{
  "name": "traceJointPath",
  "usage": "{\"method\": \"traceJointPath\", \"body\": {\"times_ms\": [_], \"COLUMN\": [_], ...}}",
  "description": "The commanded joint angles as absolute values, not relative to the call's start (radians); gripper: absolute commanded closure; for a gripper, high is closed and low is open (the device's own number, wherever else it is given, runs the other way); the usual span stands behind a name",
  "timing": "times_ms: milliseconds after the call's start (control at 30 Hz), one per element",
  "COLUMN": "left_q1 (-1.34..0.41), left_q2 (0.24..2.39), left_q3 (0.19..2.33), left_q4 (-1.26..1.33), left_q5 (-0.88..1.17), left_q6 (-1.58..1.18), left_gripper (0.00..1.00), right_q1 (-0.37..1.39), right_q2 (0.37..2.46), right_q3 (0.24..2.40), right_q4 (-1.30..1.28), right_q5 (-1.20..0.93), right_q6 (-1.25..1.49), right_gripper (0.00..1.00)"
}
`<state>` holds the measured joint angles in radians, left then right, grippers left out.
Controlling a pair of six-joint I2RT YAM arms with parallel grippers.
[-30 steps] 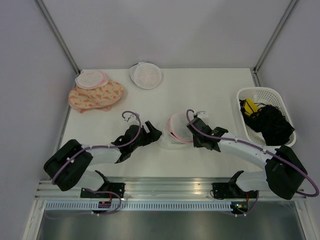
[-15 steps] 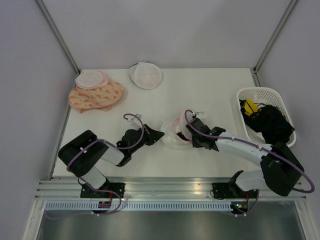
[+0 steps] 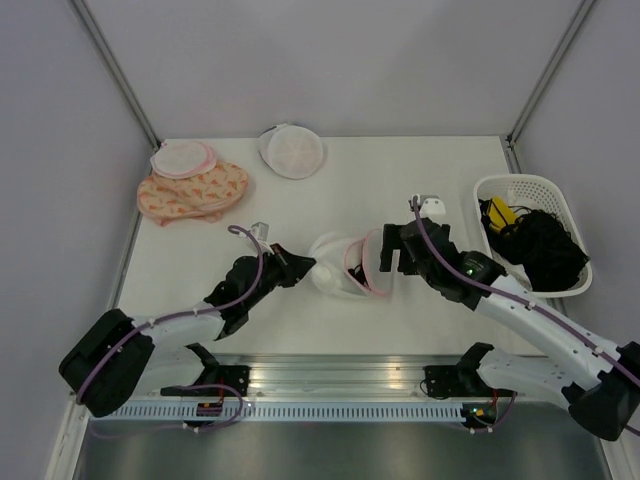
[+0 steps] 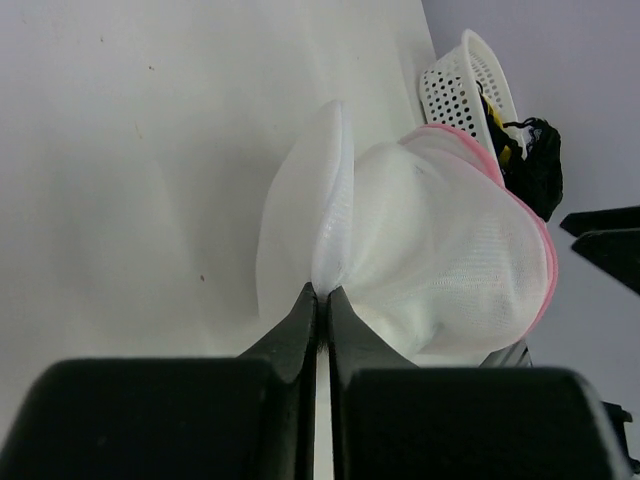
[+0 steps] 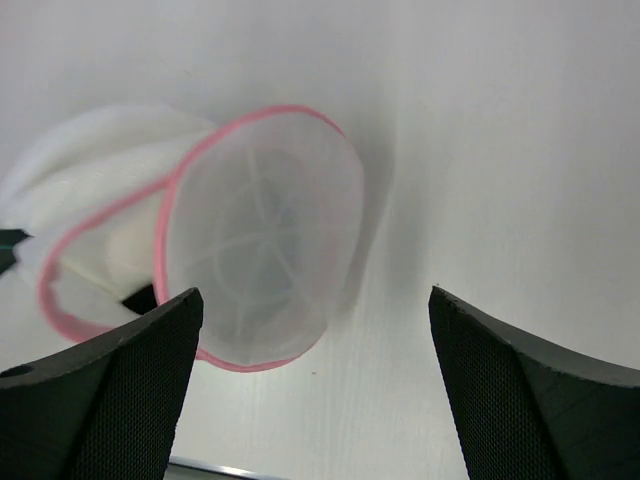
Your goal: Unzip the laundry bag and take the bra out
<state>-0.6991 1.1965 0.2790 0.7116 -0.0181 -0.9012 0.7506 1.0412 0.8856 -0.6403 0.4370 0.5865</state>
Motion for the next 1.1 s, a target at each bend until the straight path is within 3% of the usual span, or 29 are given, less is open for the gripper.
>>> {"method": "traceJointPath", "body": {"times_ms": [0,433,567,767,867,933,1067], "left_q1": [-0.698,-0.698,-0.698,-0.698,-0.698,-0.698,-0.698], "left_q2": [1.108,1.014,0.988,0.899,0.858,0.850,0.876], "left_q3": [0.331,0.322,0.318,0.288,0.270,0.250,0.232], "left_q4": [0.571,0.525,0.502,0.407,0.379,0.379,0.387], "left_q5": [-0.049,-0.017,-0.028,-0.075,-0.098,-0.097,-0.086], "left_q6": [-0.825,-0.853,-0.848,-0.824,-0.821,-0.818,-0.830], "left_gripper": [0.98,0.98,0.98,0.98,0.98,0.98,0.98], "right_q1": [0.762,0.859,0.871,0.862,0.864,0.865,0.871], "right_q2": [1.040,1.285,1.348,1.325,1.318,1.298,1.172], "right_q3": [0.966,1.065,1.071,1.042,1.043,1.034,0.933], "right_q4": [-0.617,-0.568,-0.644,-0.953,-1.072,-1.048,-0.683], "right_q5": [0.342,0.356,0.474,0.854,0.939,0.916,0.515], "right_q6": [0.538,0.577,0.618,0.819,0.917,0.881,0.645], "right_gripper": [0.02,0.02,0.02,0.02,0.02,0.02,0.08]}}
